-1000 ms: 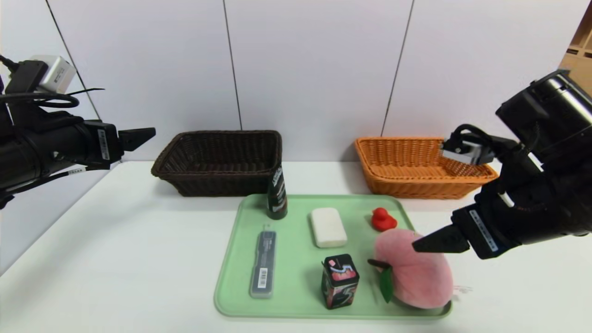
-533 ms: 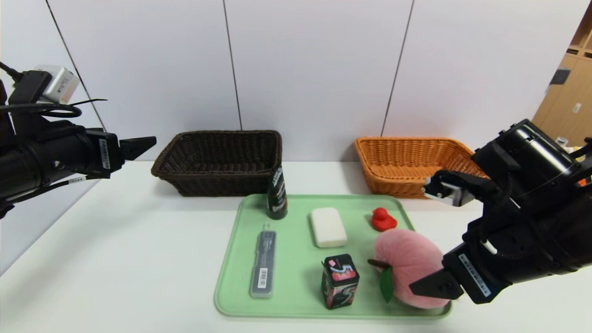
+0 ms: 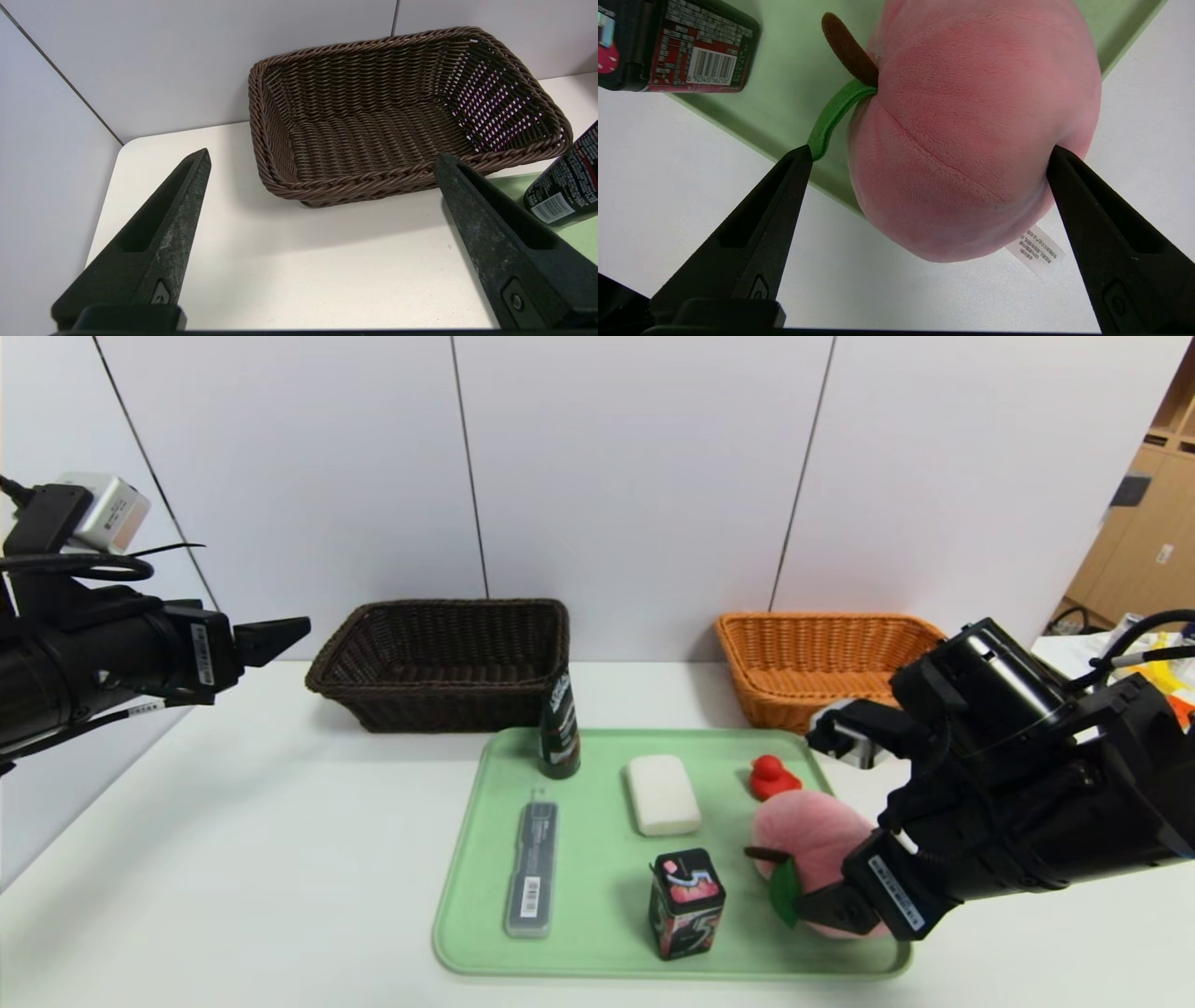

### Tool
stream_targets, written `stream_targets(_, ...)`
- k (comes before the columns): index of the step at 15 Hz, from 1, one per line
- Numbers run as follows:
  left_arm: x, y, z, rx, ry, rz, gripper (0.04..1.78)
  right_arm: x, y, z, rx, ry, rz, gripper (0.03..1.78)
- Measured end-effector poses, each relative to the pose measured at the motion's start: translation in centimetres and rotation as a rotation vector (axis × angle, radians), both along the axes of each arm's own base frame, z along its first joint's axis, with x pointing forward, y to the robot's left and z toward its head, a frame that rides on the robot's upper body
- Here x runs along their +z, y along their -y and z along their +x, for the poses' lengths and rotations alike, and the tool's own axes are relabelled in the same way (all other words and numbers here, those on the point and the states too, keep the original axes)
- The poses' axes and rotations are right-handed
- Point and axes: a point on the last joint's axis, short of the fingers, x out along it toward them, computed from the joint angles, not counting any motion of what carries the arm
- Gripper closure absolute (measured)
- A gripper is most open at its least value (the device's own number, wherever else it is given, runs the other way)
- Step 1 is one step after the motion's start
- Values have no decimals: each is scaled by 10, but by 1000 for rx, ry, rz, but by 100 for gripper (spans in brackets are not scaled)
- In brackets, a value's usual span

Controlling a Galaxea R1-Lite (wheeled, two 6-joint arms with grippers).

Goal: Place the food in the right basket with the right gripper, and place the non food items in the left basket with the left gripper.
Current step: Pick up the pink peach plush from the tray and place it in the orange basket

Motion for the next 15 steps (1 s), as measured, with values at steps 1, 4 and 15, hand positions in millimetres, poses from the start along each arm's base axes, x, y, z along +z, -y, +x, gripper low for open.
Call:
stream_targets(1,1,0,-1,0,4,0,13,-2,0,1,2,-2,-2,12)
stream_targets(4,-1,0,-5,0,-2,0,13,-7,-3,5,12,48,20,62)
stream_targets(15,-5,-1,-21,2,1,-8,13,44,15,-31,59,251,142,145)
